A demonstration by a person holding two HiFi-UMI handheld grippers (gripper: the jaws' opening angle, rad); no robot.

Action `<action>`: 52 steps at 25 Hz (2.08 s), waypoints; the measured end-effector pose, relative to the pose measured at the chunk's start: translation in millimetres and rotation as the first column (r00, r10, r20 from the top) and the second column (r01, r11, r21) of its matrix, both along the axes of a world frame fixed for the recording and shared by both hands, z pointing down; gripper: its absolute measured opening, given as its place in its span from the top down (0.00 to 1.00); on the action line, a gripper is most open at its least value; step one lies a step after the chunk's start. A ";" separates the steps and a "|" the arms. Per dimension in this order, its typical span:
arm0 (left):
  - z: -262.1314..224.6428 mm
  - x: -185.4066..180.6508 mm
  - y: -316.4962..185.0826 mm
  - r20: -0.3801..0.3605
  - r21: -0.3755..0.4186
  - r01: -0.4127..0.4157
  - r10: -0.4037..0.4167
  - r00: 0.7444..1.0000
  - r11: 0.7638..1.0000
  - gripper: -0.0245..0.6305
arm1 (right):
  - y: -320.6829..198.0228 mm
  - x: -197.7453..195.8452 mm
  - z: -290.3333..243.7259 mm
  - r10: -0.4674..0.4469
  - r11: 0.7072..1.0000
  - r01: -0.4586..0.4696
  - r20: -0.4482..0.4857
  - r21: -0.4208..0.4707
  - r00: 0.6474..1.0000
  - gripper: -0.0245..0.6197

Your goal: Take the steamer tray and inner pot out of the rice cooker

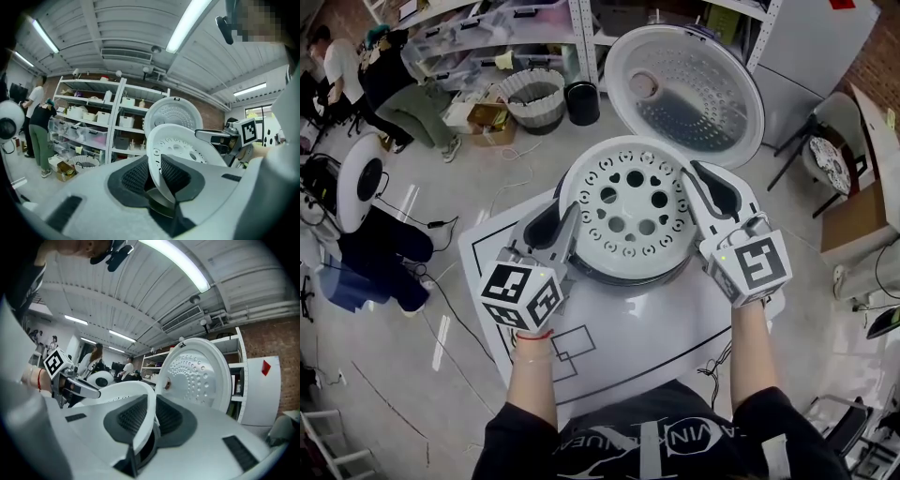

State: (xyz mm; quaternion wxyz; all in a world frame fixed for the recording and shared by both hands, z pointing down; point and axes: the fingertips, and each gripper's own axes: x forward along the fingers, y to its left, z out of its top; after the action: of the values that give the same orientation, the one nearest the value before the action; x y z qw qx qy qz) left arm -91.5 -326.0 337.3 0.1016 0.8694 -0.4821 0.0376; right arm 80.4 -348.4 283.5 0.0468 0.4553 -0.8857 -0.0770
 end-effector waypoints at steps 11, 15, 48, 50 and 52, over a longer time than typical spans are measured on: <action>-15.5 0.5 12.1 -0.029 0.060 0.052 -0.050 0.998 0.997 0.85 | 13.7 19.5 32.3 0.024 0.982 -0.018 0.024 -0.189 0.999 0.85; -20.7 3.4 19.4 -0.061 0.079 0.067 -0.063 0.996 0.995 0.85 | 18.8 27.1 45.7 0.062 0.964 -0.037 0.089 -0.263 0.994 0.85; -72.9 -163.1 164.3 -0.138 0.173 0.353 -0.333 0.933 0.919 0.89 | 129.5 -141.7 -14.9 -0.116 0.982 0.130 0.107 -0.138 0.987 0.88; -65.7 -176.8 173.5 -0.132 0.155 0.377 -0.359 0.924 0.913 0.89 | 135.3 -156.4 -7.8 -0.137 0.977 0.152 0.102 -0.153 0.985 0.88; -57.8 -188.9 181.6 -0.126 0.138 0.399 -0.383 0.915 0.907 0.89 | 140.2 -169.5 0.5 -0.156 0.970 0.171 0.098 -0.170 0.983 0.88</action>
State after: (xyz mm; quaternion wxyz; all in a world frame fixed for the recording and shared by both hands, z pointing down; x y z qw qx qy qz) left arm -280.4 -144.4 279.6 0.0598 0.7611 -0.6427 -0.0642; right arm -89.1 -208.2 284.0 0.0436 0.3774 -0.9249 0.0181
